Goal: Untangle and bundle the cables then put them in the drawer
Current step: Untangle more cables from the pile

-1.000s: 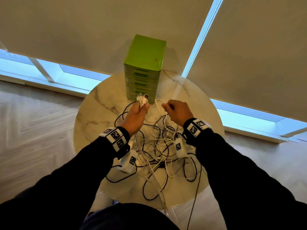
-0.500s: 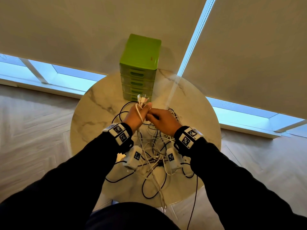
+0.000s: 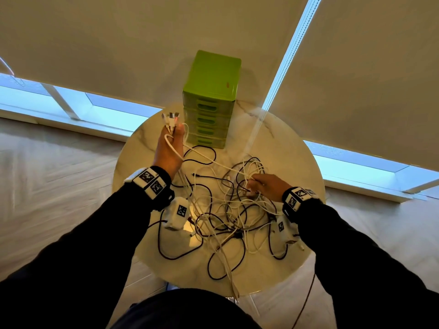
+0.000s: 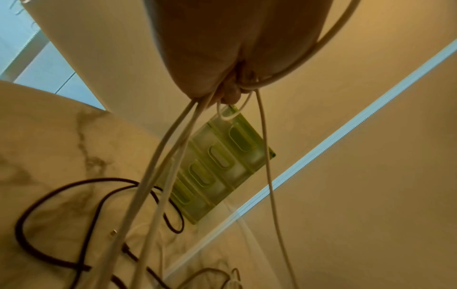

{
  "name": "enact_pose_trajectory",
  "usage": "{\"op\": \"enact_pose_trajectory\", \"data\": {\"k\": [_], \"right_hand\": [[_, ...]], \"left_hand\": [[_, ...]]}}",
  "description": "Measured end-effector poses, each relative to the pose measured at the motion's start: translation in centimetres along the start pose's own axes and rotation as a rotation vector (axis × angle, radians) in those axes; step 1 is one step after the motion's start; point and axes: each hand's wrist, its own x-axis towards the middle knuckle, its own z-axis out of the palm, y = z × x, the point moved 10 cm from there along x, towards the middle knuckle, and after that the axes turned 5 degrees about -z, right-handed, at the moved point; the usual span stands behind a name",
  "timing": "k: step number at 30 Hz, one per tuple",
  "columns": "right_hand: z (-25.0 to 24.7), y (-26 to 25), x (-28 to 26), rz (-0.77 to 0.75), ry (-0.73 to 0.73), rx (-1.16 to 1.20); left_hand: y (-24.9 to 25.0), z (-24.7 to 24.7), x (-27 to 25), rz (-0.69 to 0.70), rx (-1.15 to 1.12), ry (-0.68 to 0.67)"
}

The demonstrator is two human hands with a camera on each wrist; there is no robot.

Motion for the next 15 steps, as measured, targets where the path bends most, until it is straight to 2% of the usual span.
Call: {"op": "enact_pose_trajectory", "data": {"k": [3,5,7,10,13,15], "right_hand": [[-2.8,-1.4,0.9,-0.033,0.158,0.01],[-4.7,-3.1,1.5,-0.063,0.277,0.146],[-5.5,-5.2,2.0,-0.086,0.315,0.317],[-5.7,-8.1,2.1,-0.111,0.247,0.314],[-5.2,-9.4,0.7,-0.14,0.122,0.081],[-4.7,-8.2,-0.8,-0.079,0.052,-0.019]], "left_hand": [[-0.6,1.4,-0.8,0.038,0.093,-0.1],[-1.0,3.5,-1.8,0.053,0.128,-0.202],[-1.6,5.2,-2.7,0.032,0.149,-0.261],[-3.3,6.6,-3.1,-0.023,0.17,-0.268],[-2.7,7.7,-3.2,-0.051,0.102,-0.28],[-1.2,9.0,-3.7,-0.053,0.001,-0.335]]}}
